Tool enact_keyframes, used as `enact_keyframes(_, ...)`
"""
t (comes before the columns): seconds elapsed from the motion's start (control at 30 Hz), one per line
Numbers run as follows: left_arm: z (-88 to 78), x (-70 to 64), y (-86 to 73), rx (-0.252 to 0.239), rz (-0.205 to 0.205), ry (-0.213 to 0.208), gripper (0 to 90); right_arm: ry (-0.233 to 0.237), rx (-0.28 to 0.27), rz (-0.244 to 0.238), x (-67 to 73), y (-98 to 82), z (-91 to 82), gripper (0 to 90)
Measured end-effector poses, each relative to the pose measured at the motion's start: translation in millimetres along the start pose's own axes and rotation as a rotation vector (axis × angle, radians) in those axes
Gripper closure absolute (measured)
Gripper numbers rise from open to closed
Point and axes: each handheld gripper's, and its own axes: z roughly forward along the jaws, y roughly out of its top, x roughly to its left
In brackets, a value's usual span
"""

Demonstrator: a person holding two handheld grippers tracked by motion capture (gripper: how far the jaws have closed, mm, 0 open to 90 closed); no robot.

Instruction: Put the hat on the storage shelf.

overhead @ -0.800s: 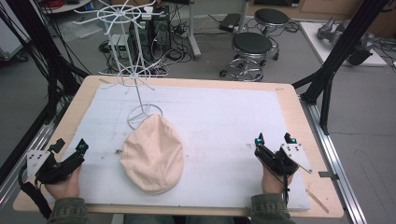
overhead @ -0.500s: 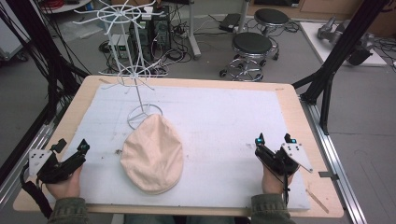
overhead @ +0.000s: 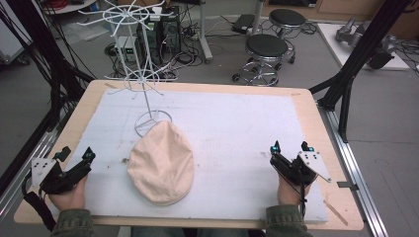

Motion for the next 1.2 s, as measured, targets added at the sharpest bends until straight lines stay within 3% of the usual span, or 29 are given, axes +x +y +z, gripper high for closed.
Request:
enact_keyframes(0.37, 1.3, -6.7, 6.7, -0.003, 0.013, -0.019, 24.8, 0.007, 0.007, -0.001, 0.8, -0.6, 1.5, 11.6)
enact_keyframes(0.77, 2.9, -31.4, 22.4, -0.008, 0.032, -0.094, 24.9, 0.017, 0.02, 0.012, -0.5, -0.9, 2.2, 11.6)
enact_keyframes(1.2, 9.6, -53.0, 24.6, 0.049, 0.057, -0.139, 24.8, 0.02, 0.023, 0.002, 0.3, -1.1, 2.4, 11.7)
